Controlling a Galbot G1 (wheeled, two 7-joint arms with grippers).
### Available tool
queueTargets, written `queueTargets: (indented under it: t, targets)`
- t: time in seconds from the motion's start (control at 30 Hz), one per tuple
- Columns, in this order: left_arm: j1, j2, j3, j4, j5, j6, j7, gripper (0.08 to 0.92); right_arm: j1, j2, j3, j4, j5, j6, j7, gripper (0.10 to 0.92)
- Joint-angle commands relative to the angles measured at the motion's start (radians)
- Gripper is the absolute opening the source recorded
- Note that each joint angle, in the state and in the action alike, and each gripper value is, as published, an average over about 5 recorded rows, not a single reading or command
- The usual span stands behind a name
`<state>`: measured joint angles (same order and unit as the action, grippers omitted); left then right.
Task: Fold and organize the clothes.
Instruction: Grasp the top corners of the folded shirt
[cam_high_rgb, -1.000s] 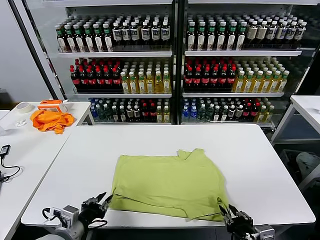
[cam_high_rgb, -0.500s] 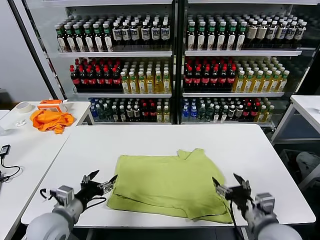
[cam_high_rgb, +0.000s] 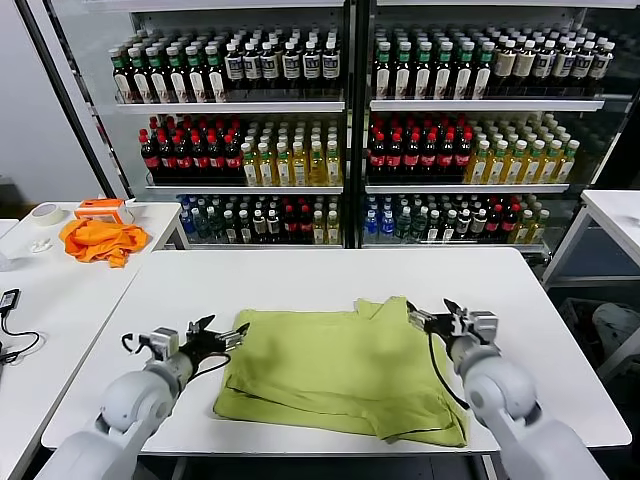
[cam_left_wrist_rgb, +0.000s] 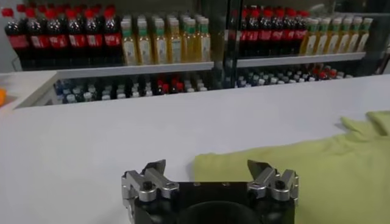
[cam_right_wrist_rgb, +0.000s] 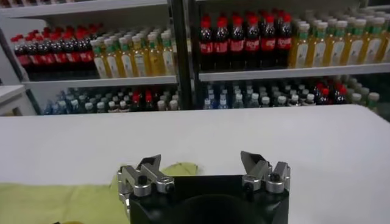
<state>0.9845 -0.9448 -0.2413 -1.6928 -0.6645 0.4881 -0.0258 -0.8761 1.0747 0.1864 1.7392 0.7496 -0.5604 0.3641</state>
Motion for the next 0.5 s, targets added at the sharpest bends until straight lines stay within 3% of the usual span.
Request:
queueTargets:
  t: [0.03, 0.5]
  targets:
    - [-0.204, -0.025, 0.11, 0.248, -0.006, -0.032, 0.038, 0.823, 0.183, 0.124, -0.112, -0.289, -0.014, 0.014, 0.025, 0.823]
    - [-0.181, -0.033, 0.111, 0.284, 0.024, -0.087, 0.103, 0.823, 0.193, 0.161, -0.131, -0.35, -0.055, 0.041, 0.009, 0.823]
